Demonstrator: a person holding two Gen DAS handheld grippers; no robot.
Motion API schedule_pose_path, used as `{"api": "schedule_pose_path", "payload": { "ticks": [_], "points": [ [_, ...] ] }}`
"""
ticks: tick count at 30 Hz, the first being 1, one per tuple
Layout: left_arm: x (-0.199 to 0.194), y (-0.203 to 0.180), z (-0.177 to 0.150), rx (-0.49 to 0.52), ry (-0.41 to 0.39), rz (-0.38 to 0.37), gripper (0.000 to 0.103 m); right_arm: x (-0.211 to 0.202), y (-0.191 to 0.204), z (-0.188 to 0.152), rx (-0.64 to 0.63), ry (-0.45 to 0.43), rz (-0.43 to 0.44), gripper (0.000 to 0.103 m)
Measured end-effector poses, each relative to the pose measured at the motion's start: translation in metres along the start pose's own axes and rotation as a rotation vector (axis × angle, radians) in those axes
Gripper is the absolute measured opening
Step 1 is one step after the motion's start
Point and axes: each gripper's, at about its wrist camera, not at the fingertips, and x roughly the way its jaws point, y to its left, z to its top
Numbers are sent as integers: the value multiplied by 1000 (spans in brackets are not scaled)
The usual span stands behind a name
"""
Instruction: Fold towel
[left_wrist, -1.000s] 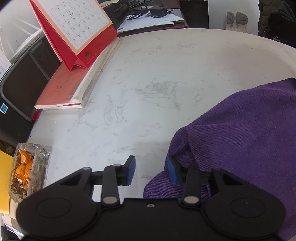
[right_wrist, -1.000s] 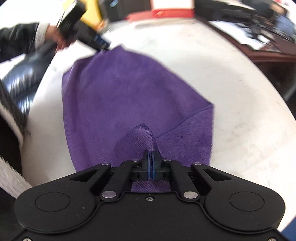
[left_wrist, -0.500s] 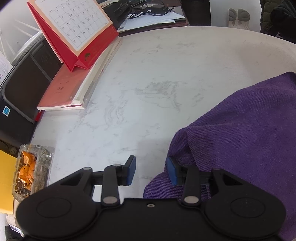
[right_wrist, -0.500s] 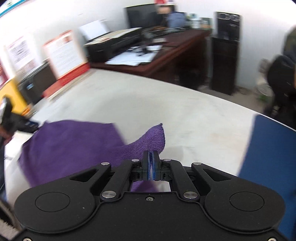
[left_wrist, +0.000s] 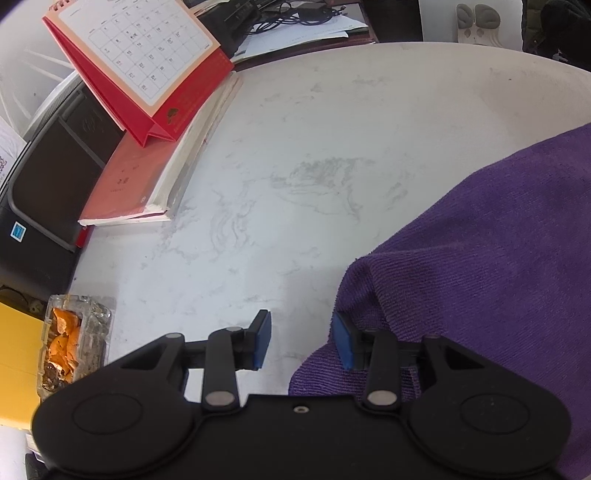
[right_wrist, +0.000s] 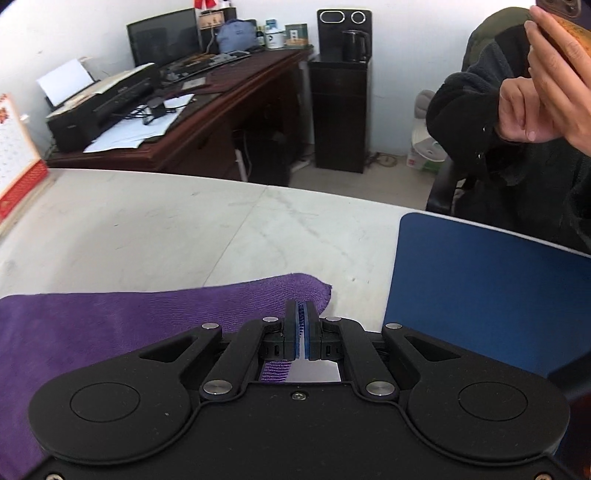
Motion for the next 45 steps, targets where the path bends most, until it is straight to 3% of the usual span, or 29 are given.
{"api": "schedule_pose_path", "payload": {
  "ticks": [12, 17, 23, 25, 29, 32, 34, 36, 40, 45],
  "points": [
    [0, -4, -2, 25, -11, 18, 36, 24, 20, -12, -115, 56, -113, 4],
    [-5, 3, -4, -26, -30, -13, 36, -10, 16, -15, -28, -3, -76, 31],
    [-52, 15, -1, -94, -132, 0, 36, -86, 17, -36, 133, -72, 39, 42],
    [-76, 13, 0, -116, -169, -36, 36, -118, 25, -58, 181, -75, 77, 49],
    [-119, -34, 7, -88, -208, -357, 36, -158, 54, -119, 217, -13, 85, 49],
    [-129, -103, 16, 62, -199, -547, 36, -170, 74, -167, 209, 33, 30, 49],
    [-128, -148, 19, 169, -185, -611, 36, -169, 80, -181, 203, 49, 14, 48],
    [-122, -188, 20, 270, -169, -635, 36, -164, 86, -192, 179, 64, -3, 47],
    [-98, -241, 17, 424, -158, -541, 36, -152, 94, -197, 117, 79, -33, 43],
    [-80, -251, 16, 446, -132, -477, 36, -141, 96, -196, 75, 102, -56, 42]
  ]
}}
